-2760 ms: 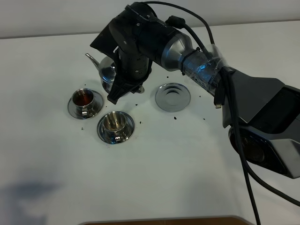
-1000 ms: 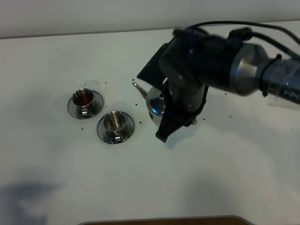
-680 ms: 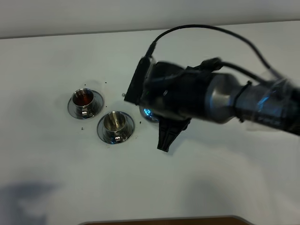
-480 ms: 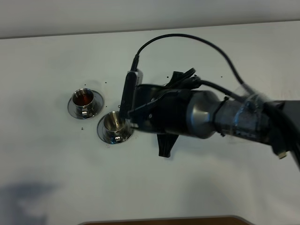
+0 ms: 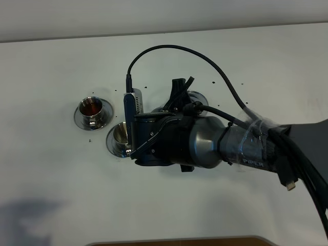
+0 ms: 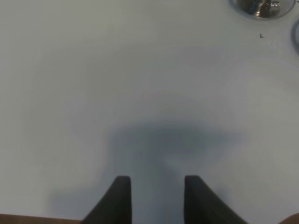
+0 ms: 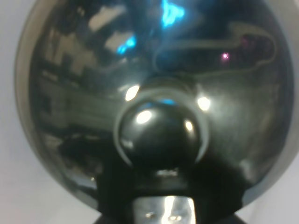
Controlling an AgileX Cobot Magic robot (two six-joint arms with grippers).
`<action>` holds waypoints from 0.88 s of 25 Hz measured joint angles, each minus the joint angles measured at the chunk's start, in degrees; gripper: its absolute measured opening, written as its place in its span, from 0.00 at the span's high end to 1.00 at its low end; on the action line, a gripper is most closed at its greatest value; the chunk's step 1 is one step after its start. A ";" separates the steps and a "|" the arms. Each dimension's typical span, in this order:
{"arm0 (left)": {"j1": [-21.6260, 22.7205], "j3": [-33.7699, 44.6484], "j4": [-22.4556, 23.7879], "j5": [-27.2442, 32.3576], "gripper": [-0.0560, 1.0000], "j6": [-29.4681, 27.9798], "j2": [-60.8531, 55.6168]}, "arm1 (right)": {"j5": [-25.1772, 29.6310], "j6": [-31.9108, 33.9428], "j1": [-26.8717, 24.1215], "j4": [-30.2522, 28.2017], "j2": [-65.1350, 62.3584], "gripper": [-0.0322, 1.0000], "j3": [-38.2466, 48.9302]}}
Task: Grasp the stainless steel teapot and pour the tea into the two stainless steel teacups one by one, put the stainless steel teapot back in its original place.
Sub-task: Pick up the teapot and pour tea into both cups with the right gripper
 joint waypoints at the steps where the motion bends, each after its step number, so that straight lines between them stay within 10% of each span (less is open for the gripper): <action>1: 0.00 0.00 0.00 0.00 0.64 0.00 0.00 | 0.13 -0.24 0.11 -0.86 0.00 0.78 0.00; 22: 0.00 0.00 0.00 0.00 0.64 0.00 0.00 | 2.34 -3.14 2.81 -14.70 3.63 0.78 0.00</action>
